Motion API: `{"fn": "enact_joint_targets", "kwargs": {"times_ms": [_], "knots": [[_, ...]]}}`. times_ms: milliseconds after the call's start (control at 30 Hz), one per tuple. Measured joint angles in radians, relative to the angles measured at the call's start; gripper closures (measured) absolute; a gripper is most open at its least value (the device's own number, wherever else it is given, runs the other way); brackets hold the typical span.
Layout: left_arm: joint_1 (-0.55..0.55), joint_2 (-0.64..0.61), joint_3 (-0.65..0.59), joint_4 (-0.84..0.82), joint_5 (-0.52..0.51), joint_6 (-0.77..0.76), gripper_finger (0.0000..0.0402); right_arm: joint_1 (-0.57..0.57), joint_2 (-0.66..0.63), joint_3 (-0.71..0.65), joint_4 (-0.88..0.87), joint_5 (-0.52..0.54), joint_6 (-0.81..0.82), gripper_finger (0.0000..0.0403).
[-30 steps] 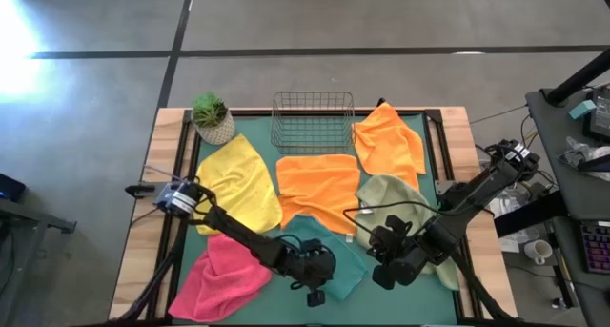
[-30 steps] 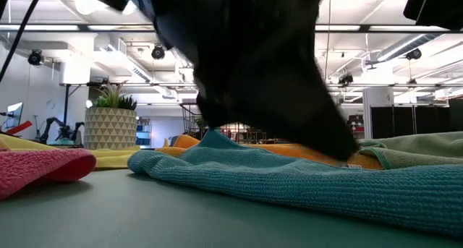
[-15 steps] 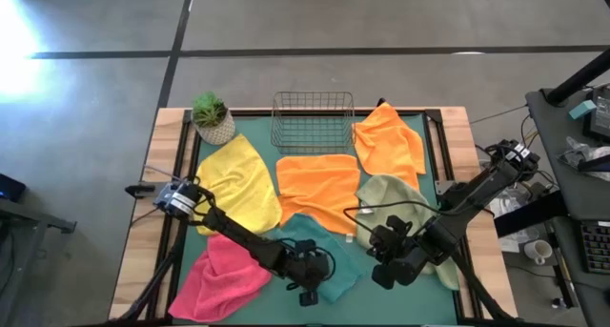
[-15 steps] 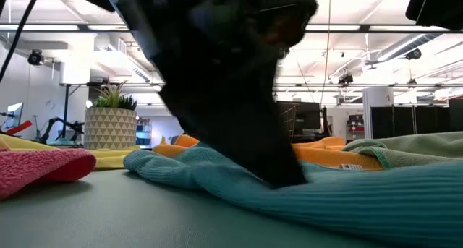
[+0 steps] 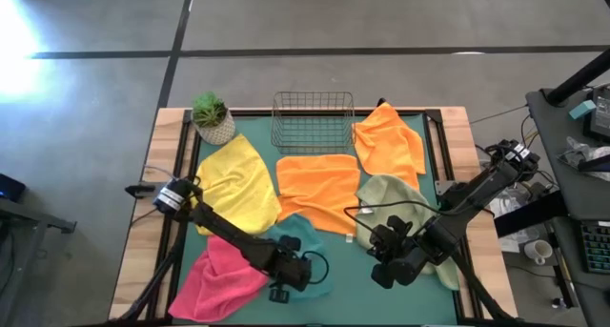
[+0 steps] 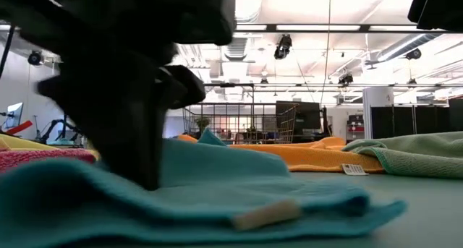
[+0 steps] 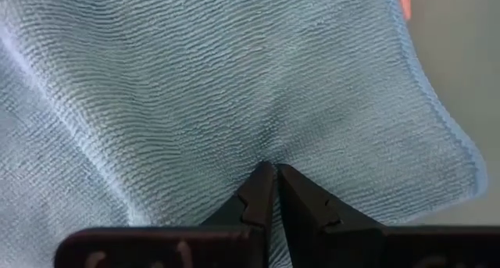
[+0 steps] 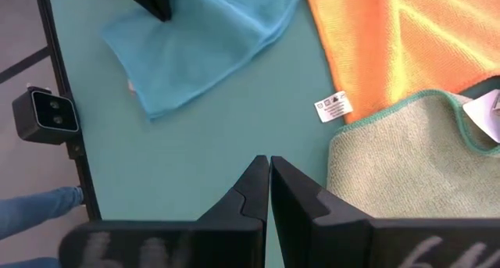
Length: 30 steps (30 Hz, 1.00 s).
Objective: Fold microfiber towels
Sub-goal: Fold the blue microfiber cloth
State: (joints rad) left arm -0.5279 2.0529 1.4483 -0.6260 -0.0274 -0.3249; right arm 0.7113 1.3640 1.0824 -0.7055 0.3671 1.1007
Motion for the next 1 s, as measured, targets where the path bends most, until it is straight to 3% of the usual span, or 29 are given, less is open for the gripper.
{"fn": "enact_joint_targets", "kwargs": {"times_ms": [333,633,1000], "knots": [[-0.017,-0.022,0.012,-0.023,0.014,-0.008,0.0391,0.0,0.0,-0.001,0.001,0.0,-0.022,0.0394],[-0.017,-0.133,0.047,-0.02,0.009,-0.01,0.0389,0.0,0.0,-0.001,0.017,0.0,-0.074,0.0394],[-0.018,-0.308,0.038,-0.012,0.0,-0.061,0.0341,0.0,0.0,0.001,0.12,0.0,-0.219,0.0394]]}}
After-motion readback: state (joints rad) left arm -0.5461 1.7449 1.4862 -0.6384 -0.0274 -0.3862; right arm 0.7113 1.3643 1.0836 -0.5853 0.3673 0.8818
